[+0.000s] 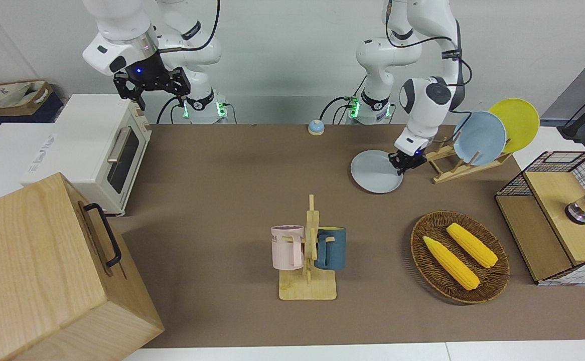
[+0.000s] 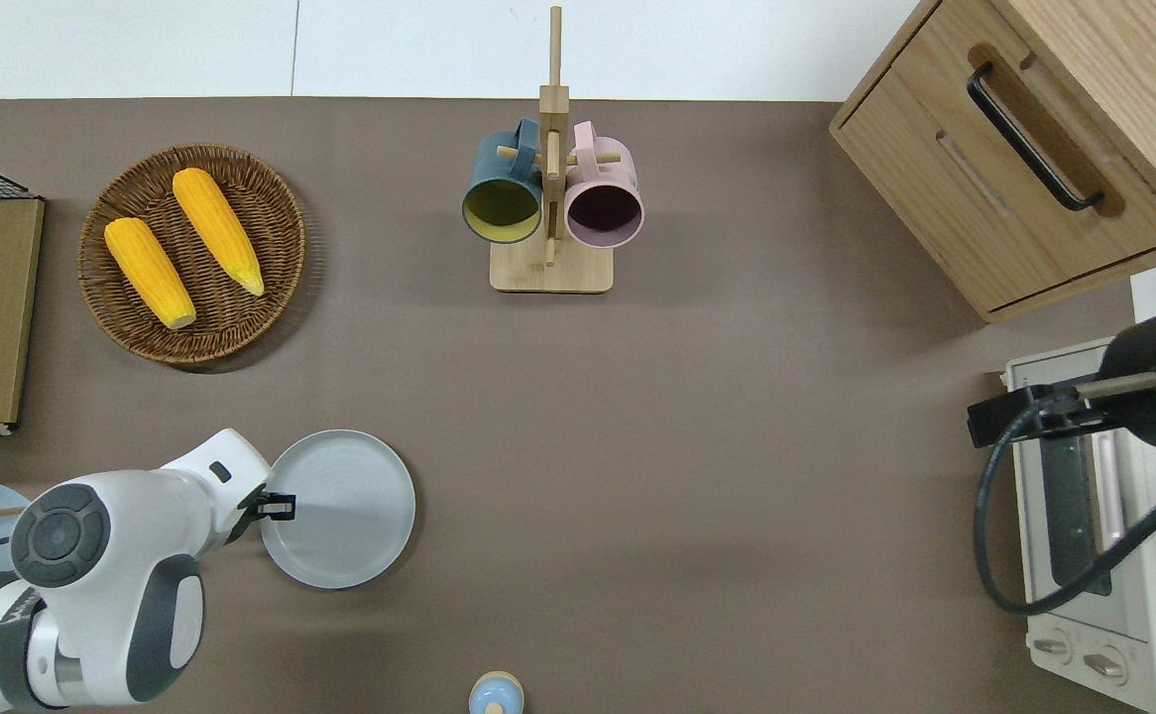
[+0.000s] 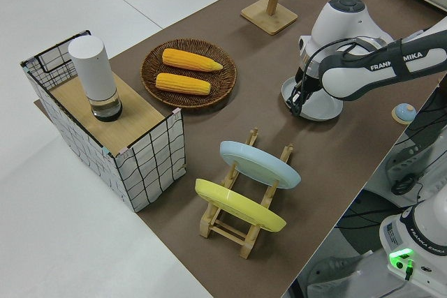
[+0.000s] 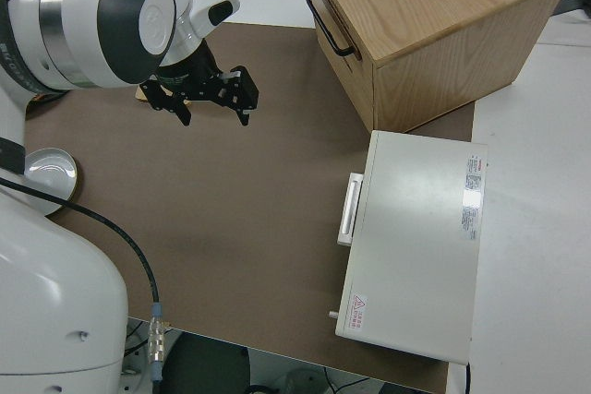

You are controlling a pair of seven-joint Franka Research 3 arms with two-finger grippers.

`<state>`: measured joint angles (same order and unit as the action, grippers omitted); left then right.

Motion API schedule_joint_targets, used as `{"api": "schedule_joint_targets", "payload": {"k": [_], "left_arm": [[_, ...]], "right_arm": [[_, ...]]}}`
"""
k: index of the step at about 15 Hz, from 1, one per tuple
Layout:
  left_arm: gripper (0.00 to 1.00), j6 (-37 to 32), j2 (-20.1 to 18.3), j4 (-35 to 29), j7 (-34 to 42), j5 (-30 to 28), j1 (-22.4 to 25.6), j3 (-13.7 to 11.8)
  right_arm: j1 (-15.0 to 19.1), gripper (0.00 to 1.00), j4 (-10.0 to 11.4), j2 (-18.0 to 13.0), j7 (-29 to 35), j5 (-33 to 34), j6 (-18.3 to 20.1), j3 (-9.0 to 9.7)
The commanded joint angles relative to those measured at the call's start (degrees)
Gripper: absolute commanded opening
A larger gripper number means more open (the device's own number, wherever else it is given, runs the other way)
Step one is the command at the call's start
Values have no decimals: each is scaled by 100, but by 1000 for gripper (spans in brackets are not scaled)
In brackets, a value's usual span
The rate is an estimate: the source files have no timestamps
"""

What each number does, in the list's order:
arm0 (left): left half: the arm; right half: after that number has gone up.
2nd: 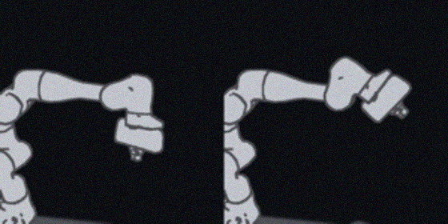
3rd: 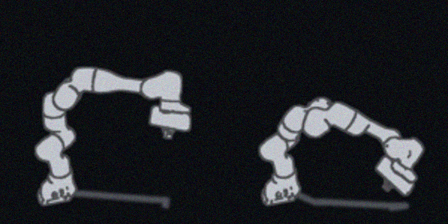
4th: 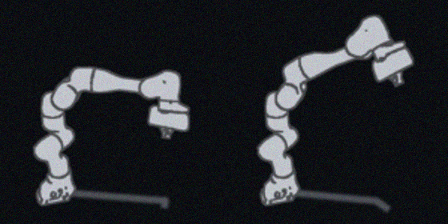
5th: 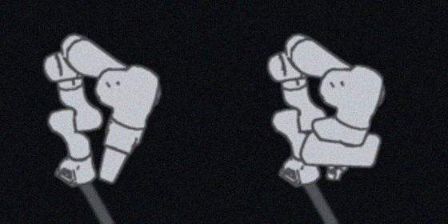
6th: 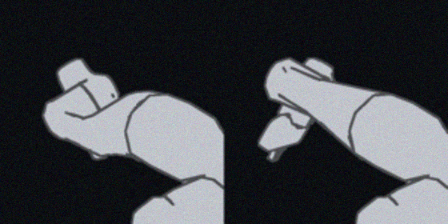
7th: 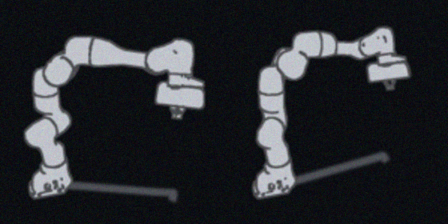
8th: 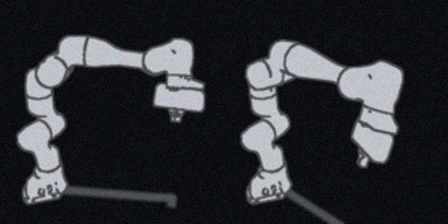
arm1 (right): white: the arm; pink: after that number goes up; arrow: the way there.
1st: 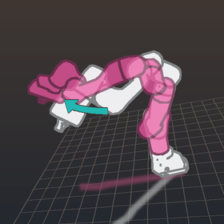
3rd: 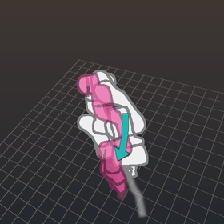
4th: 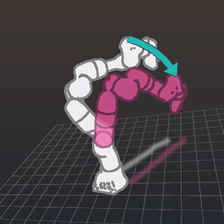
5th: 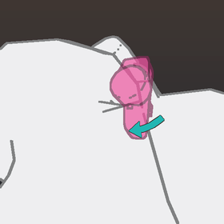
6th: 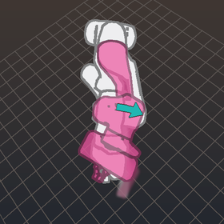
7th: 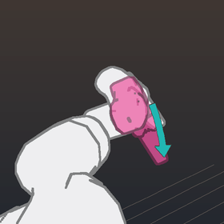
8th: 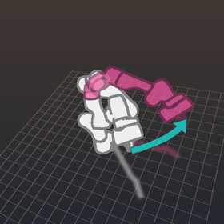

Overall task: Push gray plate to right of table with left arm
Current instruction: 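Push the gray plate with the left gripper across the table toward the toaster oven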

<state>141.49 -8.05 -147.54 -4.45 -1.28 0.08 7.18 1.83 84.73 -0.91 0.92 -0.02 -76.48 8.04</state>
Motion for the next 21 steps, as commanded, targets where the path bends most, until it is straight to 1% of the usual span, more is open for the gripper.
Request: {"api": "schedule_joint_targets", "payload": {"k": [1, 2, 5, 7, 11, 15, 19, 21], "left_arm": [[0, -174, 190, 252, -1422, -21, -927, -41], [0, -166, 312, 382, -1923, -21, -1261, -41], [0, -122, 550, 611, -2831, -21, -1887, -41], [0, -86, 847, 900, -3567, -21, -2343, -41], [0, -95, 1314, 1446, -4633, -13, -3021, -50], [0, -104, 1771, 1982, -5372, 14, -3443, -50], [0, -148, 2088, 2474, -5944, 49, -3751, -50], [0, -166, 2159, 2624, -6120, 66, -3875, -50]], "right_arm": [[107, 983, -53, -14, 66, -25, 89, 92], [107, 983, -53, -14, 66, -25, 89, 92], [107, 983, -53, -14, 66, -25, 89, 92], [116, 983, -53, -14, 75, -25, 89, 92], [107, 983, -53, -14, 75, -25, 89, 92], [116, 983, -53, -14, 66, -25, 89, 92], [107, 983, -53, -14, 66, -25, 89, 92], [107, 983, -53, -14, 75, -25, 89, 92]]}}
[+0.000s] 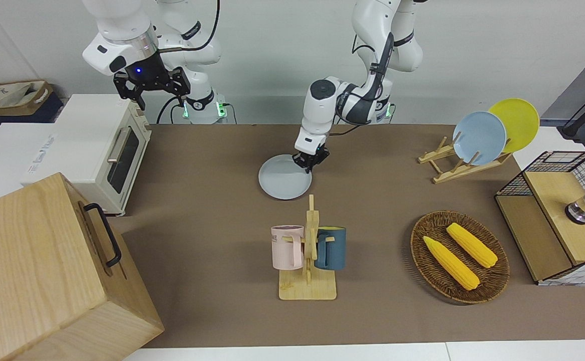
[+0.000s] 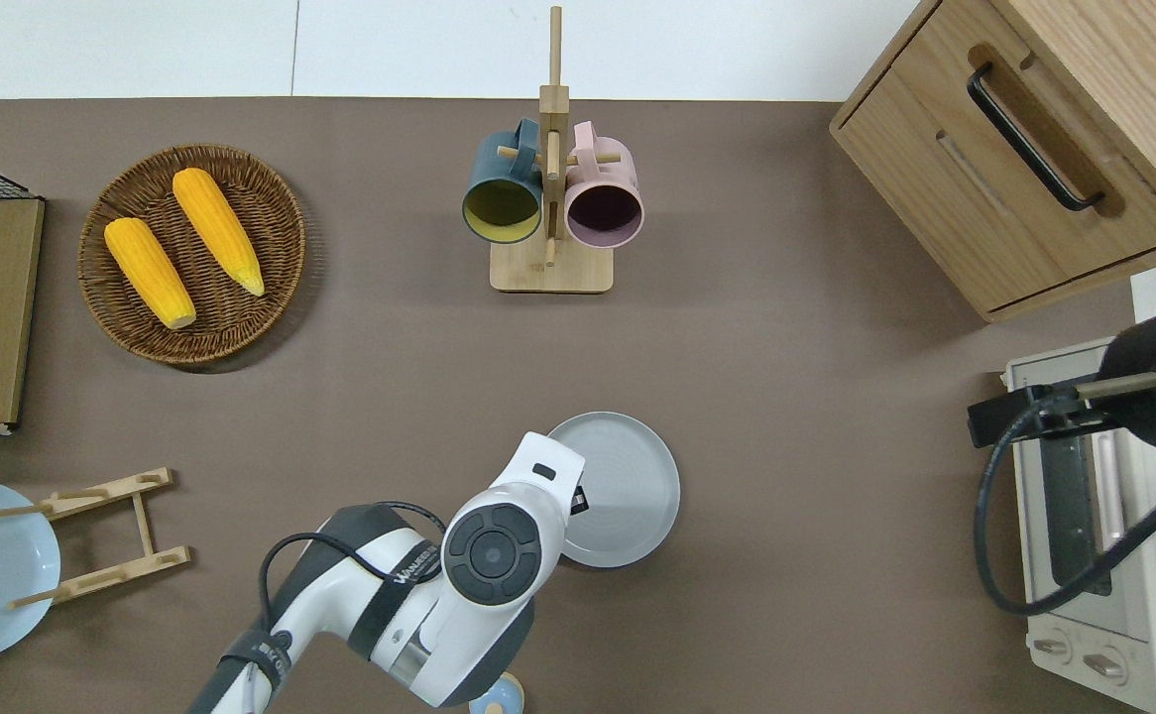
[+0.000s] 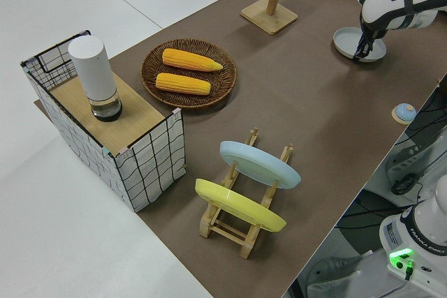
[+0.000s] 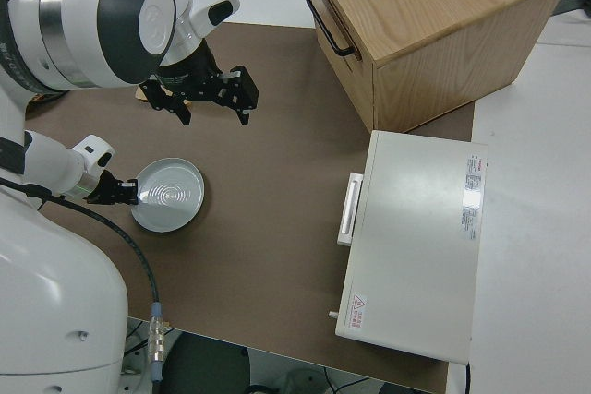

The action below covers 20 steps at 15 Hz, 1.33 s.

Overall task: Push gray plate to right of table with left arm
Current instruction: 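Push the gray plate with the left gripper across the table toward the toaster oven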

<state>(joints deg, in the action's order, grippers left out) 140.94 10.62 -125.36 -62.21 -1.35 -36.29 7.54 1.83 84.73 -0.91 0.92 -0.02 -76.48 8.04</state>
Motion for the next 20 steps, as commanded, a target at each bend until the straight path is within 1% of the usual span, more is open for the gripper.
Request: {"api": "schedule_joint_targets", "payload": {"k": [1, 4, 7, 8, 9, 10, 11, 12, 13, 17, 20], "left_arm": [[0, -111, 327, 433, -380, 73, -255, -86], [0, -120, 415, 609, -555, 73, -352, -86], [0, -111, 450, 618, -635, 73, -449, -86], [84, -120, 441, 618, -626, 73, -440, -94], [276, -120, 441, 618, -617, 73, -431, -95], [555, -128, 441, 627, -600, 90, -422, -95], [666, -129, 433, 627, -591, 99, -414, -95], [872, -137, 424, 627, -591, 99, -414, -103], [996, -146, 415, 644, -591, 99, -405, -103], [1000, -409, 354, 750, -513, 99, -396, -129], [1000, -1031, 126, 890, 153, 99, -326, -235]], "right_arm": [[107, 983, -53, -14, 66, -25, 89, 92], [107, 983, -53, -14, 75, -25, 89, 92], [107, 983, -53, -14, 66, -25, 89, 92], [107, 983, -53, -14, 66, -25, 89, 92], [107, 983, -53, -14, 66, -25, 89, 92], [107, 983, -53, -14, 75, -25, 89, 92], [107, 983, -53, -14, 66, -25, 89, 92], [107, 983, -53, -14, 75, -25, 89, 92], [107, 983, -53, -14, 75, -25, 89, 92], [107, 983, -53, -14, 75, -25, 89, 92], [107, 983, -53, -14, 66, -25, 89, 92]]}}
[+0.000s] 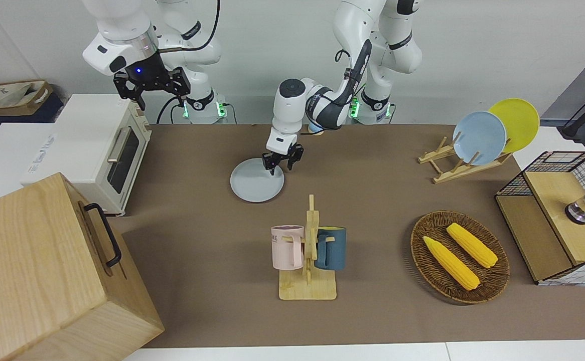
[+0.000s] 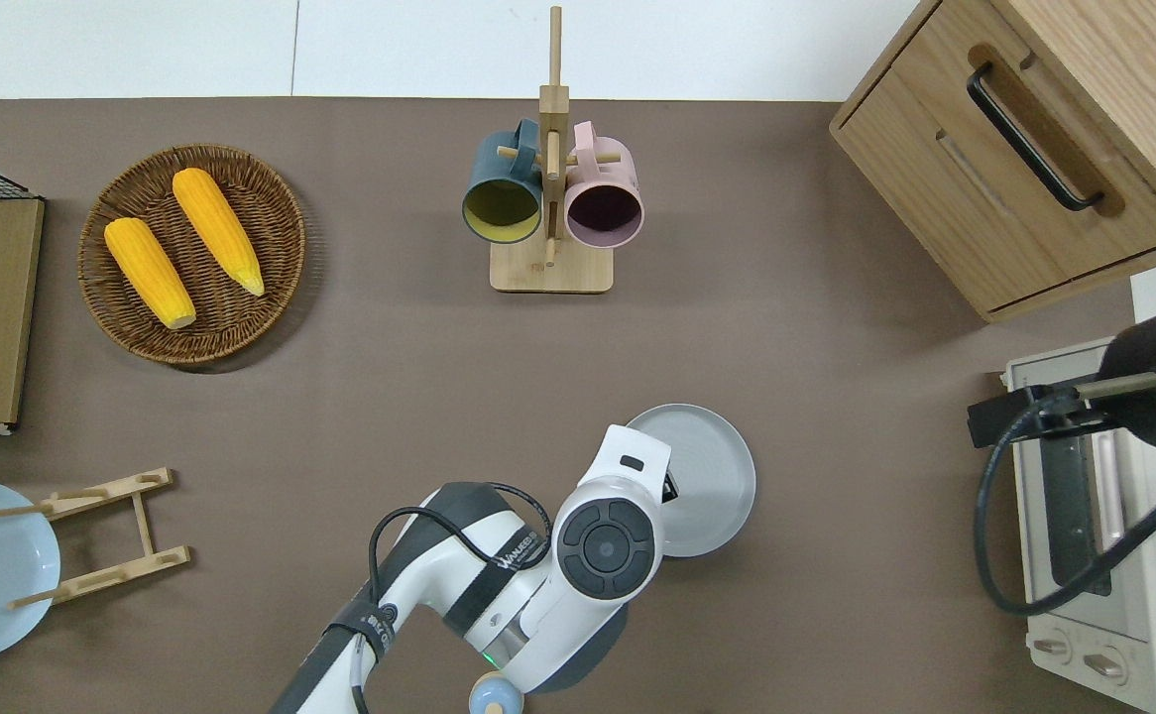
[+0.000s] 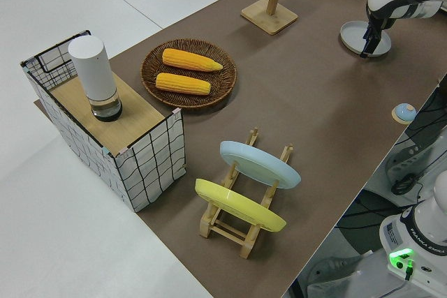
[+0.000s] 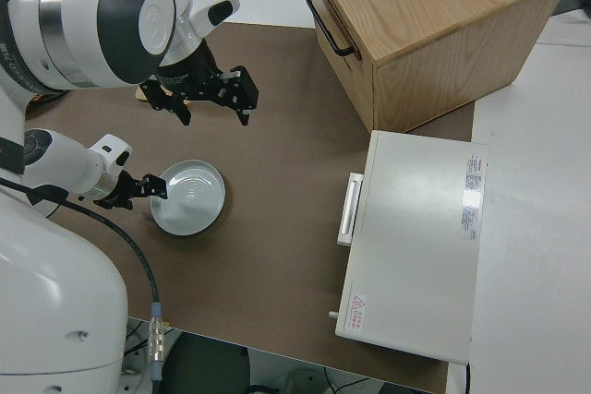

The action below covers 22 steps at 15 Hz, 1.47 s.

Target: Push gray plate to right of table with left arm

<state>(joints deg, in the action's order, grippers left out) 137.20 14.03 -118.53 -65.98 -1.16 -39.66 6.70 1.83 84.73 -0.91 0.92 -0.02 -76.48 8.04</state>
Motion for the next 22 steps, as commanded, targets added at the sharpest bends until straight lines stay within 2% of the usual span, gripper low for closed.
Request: {"api": "schedule_joint_targets", "payload": {"k": [1, 5, 7, 13, 16, 18, 22], "left_arm": [[1000, -912, -356, 242, 821, 72, 55, -230], [1000, -1896, -953, 313, 2200, 64, 362, -476], [1000, -2318, -1252, 313, 2833, 55, 651, -512], [1000, -3478, -1859, 619, 4697, 20, 1934, -521], [1000, -4200, -1974, 1015, 5321, -7, 2488, -547], [1000, -4271, -2184, 1138, 5691, -15, 2744, -609], [1000, -4903, -2396, 1594, 5684, -16, 2964, -661]], "right_arm": [[107, 983, -53, -14, 66, -25, 89, 92], [107, 983, -53, -14, 75, -25, 89, 92], [116, 983, -53, -14, 66, -25, 89, 92], [107, 983, -53, -14, 75, -25, 89, 92], [116, 983, -53, -14, 66, -25, 89, 92], [107, 983, -53, -14, 66, -25, 89, 92], [116, 983, -53, -14, 75, -25, 89, 92]]}}
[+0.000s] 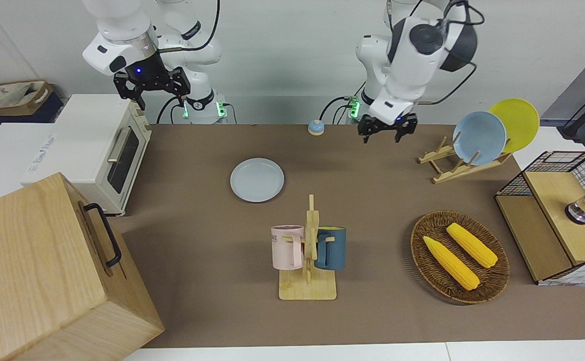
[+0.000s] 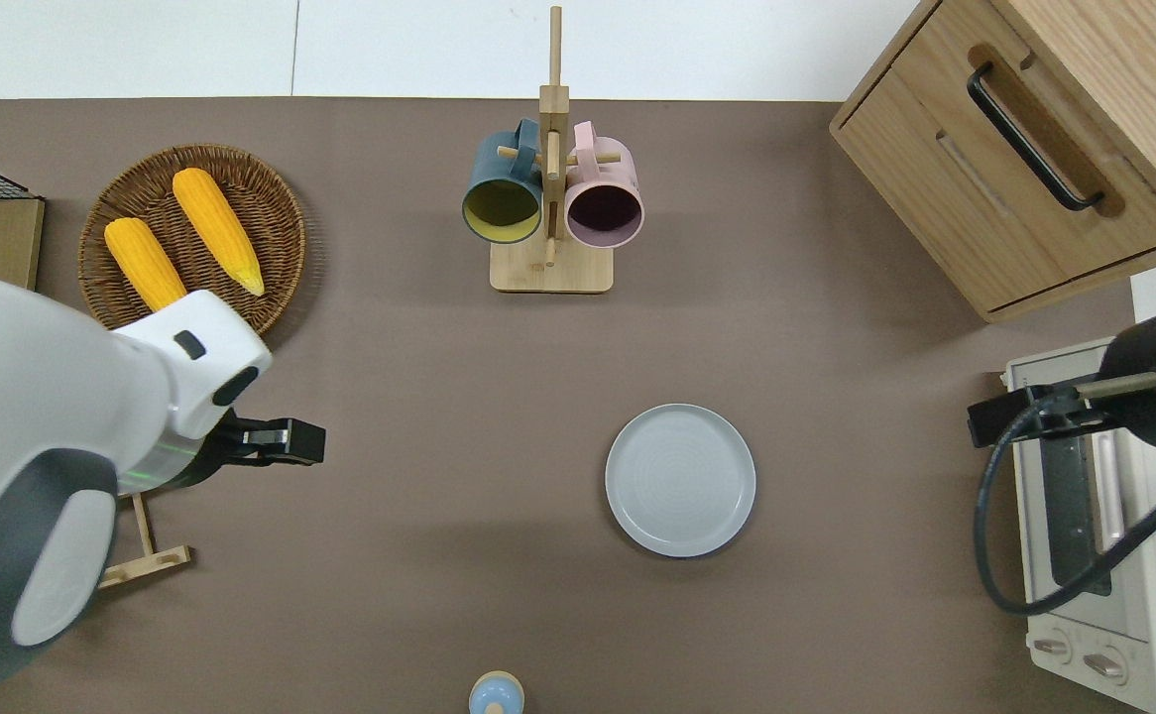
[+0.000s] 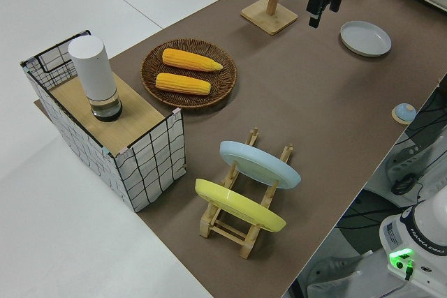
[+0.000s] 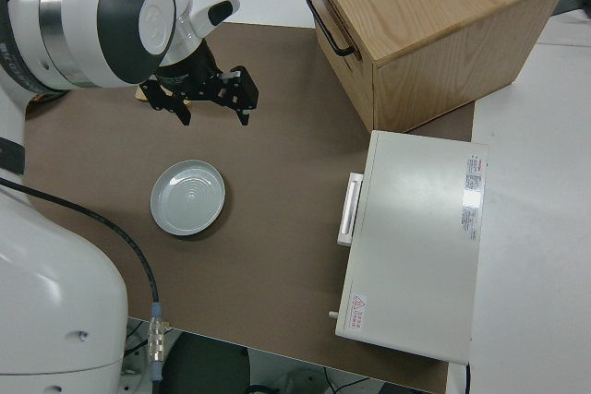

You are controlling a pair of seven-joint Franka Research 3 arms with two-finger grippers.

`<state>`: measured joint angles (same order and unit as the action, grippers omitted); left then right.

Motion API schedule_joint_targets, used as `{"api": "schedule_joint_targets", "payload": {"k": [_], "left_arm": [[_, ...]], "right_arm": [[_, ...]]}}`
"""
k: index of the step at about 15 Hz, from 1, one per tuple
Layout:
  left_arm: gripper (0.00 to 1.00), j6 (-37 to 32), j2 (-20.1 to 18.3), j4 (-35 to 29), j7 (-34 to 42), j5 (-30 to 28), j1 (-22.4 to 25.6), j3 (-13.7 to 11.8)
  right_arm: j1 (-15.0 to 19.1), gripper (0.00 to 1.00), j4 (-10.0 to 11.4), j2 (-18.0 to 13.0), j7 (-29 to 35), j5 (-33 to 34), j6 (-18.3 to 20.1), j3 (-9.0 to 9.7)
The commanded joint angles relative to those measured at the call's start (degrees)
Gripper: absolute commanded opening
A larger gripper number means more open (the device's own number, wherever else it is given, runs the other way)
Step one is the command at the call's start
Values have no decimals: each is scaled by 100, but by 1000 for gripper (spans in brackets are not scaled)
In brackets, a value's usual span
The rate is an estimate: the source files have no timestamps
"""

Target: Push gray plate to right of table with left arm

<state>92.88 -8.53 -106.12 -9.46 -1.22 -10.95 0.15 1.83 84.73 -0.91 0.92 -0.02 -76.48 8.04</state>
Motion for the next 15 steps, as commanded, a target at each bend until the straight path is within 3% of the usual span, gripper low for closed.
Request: {"api": "schedule_joint_targets", "payload": {"k": [1, 7, 15], "left_arm": [[1000, -647, -157, 547, 49, -10, 102, -49], [1000, -1167, -148, 1418, 58, -10, 102, -190], [1000, -1194, -140, 1489, 85, -1, 102, -217]], "right_arm": [[116, 983, -53, -14, 75, -25, 89, 92], [107, 983, -53, -14, 66, -25, 89, 92], [107, 983, -53, -14, 66, -25, 89, 92]]}}
